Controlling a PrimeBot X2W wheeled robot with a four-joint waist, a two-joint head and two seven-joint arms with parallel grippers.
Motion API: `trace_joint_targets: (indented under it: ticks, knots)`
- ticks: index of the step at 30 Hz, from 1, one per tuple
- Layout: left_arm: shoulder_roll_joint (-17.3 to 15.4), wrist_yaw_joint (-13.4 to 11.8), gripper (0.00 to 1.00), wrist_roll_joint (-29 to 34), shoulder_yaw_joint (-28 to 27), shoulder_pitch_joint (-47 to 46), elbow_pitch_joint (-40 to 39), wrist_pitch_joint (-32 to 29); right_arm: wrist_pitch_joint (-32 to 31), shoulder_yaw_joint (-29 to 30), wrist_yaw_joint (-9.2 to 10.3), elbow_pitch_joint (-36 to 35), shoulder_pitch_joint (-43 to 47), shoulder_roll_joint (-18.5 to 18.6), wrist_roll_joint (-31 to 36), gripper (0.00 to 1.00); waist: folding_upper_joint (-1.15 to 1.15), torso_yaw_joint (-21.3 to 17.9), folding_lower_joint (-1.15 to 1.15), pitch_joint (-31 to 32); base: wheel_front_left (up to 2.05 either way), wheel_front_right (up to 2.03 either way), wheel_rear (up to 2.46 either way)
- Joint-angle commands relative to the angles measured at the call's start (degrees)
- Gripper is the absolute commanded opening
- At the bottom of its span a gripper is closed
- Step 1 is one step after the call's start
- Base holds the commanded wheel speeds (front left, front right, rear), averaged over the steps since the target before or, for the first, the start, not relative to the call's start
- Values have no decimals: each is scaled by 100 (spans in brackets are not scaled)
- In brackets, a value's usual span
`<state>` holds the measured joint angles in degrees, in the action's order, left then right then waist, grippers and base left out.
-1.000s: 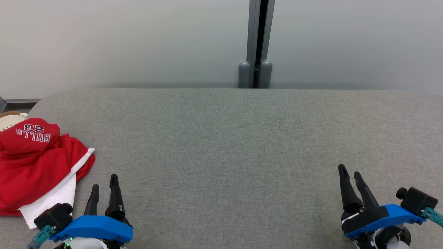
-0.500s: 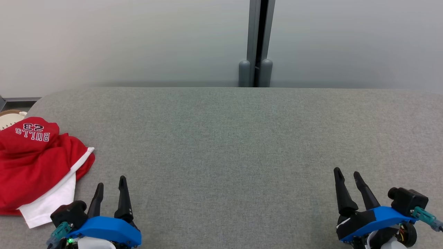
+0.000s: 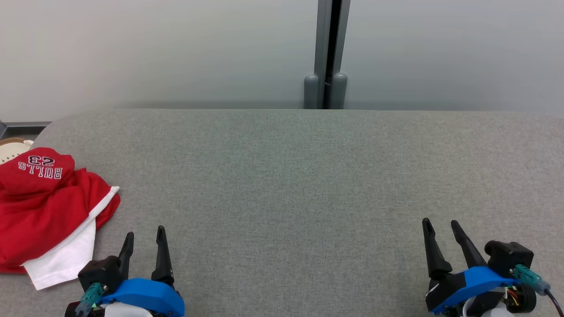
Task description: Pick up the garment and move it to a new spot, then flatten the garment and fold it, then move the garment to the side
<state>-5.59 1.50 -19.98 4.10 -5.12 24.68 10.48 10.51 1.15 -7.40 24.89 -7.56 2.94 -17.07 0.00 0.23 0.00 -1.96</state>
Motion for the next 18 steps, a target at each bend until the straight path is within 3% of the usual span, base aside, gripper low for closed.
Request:
trace_joint_targets:
  ticks: [1,18]
  knots:
    - [-9,-36,100,112,-33,-59,-11,49,46,24,-12,-16,-100,0,127,100,0,0,0,-3,0,0,0]
    - [115,-11,100,736,-169,91,-27,251,250,186,-10,-88,36,-3,777,100,0,6,0,-1,0,0,0]
